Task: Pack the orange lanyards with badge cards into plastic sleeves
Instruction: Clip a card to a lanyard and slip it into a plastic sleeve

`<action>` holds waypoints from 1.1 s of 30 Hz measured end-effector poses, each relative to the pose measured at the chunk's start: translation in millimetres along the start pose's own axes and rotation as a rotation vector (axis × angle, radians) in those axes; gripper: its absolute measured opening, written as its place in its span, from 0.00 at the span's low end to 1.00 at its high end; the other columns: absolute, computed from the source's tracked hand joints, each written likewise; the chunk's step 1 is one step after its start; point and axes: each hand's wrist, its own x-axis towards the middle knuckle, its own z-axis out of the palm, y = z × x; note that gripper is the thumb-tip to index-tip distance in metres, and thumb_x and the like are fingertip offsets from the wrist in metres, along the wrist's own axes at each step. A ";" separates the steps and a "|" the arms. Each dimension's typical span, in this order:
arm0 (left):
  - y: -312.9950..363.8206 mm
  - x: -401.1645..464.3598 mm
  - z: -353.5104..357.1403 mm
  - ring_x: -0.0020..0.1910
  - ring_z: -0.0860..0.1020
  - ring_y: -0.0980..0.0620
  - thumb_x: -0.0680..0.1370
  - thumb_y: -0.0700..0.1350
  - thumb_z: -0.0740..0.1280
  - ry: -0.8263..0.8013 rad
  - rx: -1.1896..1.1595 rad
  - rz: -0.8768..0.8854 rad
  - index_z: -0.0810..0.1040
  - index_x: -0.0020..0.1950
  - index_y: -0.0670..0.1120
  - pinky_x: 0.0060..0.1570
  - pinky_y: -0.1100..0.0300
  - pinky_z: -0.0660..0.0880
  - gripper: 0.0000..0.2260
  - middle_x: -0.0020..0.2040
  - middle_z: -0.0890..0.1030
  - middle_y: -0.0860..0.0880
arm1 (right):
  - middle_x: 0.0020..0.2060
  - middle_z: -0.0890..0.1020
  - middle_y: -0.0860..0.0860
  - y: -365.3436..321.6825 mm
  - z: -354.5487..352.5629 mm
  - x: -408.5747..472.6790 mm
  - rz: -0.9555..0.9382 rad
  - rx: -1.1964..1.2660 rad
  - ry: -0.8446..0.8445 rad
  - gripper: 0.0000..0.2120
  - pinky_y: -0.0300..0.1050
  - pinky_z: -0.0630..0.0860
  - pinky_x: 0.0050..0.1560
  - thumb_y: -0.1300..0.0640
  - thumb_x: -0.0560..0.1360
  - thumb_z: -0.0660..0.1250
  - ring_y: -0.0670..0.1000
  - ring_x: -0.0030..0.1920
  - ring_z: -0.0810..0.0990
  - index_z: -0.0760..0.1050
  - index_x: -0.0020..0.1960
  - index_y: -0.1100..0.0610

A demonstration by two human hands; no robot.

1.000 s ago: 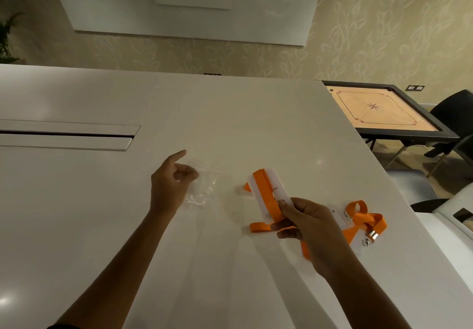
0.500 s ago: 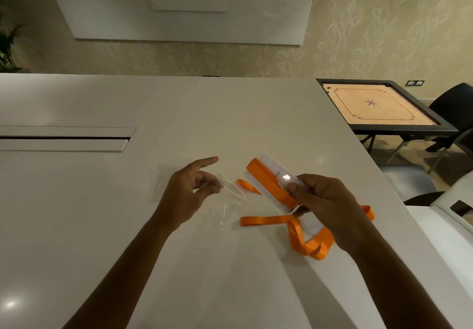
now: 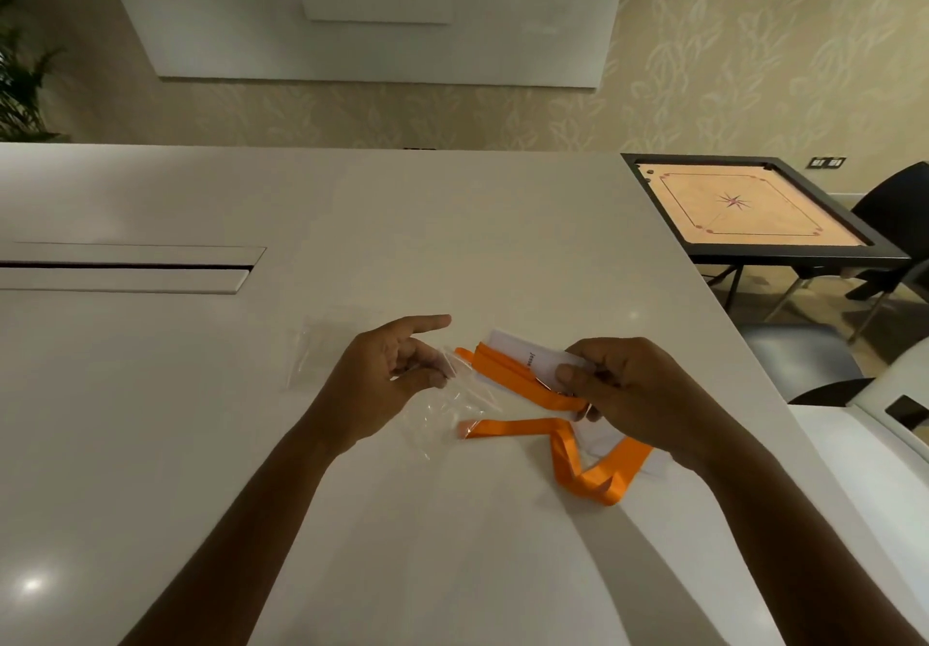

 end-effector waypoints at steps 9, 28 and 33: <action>9.0 -2.0 7.5 0.53 0.87 0.50 0.78 0.38 0.75 -0.051 -0.023 0.012 0.76 0.72 0.51 0.61 0.61 0.80 0.24 0.49 0.89 0.52 | 0.41 0.87 0.47 4.8 -6.6 6.6 -0.116 -0.138 -0.006 0.10 0.33 0.79 0.42 0.52 0.82 0.69 0.41 0.45 0.84 0.85 0.57 0.55; 25.9 -17.2 21.2 0.52 0.85 0.53 0.77 0.41 0.76 -0.042 0.102 0.008 0.80 0.67 0.58 0.55 0.60 0.81 0.21 0.52 0.88 0.58 | 0.51 0.85 0.50 -16.9 -15.3 22.3 -0.260 -0.322 -0.011 0.12 0.44 0.82 0.45 0.51 0.82 0.71 0.49 0.46 0.82 0.85 0.61 0.55; 28.3 -21.8 22.9 0.56 0.84 0.61 0.81 0.44 0.72 -0.020 0.043 0.027 0.81 0.67 0.56 0.58 0.71 0.77 0.15 0.56 0.87 0.63 | 0.51 0.85 0.48 -24.8 -15.7 23.4 -0.250 -0.338 -0.005 0.12 0.46 0.82 0.45 0.50 0.82 0.71 0.48 0.45 0.82 0.86 0.60 0.55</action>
